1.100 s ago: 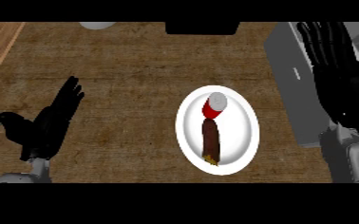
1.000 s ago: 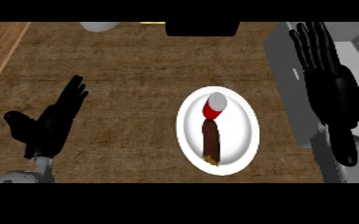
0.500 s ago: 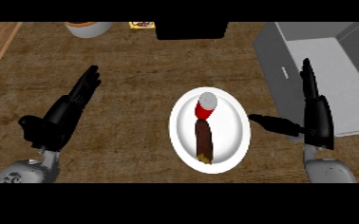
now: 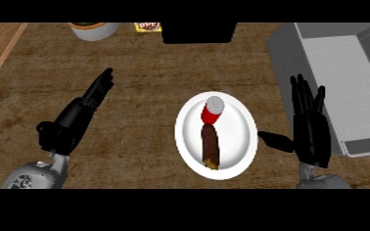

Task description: Pick the can from the plate and place it in the cardboard box

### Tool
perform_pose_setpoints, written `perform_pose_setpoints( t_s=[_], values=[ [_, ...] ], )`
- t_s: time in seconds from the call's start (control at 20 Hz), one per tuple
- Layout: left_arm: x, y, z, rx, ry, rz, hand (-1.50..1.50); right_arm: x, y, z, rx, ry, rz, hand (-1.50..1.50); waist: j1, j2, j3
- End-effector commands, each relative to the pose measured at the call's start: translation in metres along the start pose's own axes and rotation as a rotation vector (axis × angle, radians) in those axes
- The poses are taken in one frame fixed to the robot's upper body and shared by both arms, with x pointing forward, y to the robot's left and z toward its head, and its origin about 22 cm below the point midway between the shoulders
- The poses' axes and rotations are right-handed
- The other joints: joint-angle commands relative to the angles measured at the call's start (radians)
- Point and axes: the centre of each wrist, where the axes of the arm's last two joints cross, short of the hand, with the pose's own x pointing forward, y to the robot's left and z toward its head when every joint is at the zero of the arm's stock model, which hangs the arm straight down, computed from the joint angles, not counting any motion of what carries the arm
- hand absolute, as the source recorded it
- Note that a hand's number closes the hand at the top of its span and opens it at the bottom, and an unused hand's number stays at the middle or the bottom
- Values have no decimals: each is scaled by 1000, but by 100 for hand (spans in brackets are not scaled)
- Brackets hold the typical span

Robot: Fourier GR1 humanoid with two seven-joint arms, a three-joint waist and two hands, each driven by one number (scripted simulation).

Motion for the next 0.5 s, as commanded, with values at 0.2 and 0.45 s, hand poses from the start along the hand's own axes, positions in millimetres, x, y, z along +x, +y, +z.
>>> perform_pose_setpoints(
  t_s=[0.2,0.45],
  values=[
    [0,-18,-5,-27,-9,5,0,67,28,31,219,306,114,-150,16,11,32],
    [5,-24,-15,-65,-22,13,0,140,3,30,260,419,147,-150,44,17,40]
  ],
)
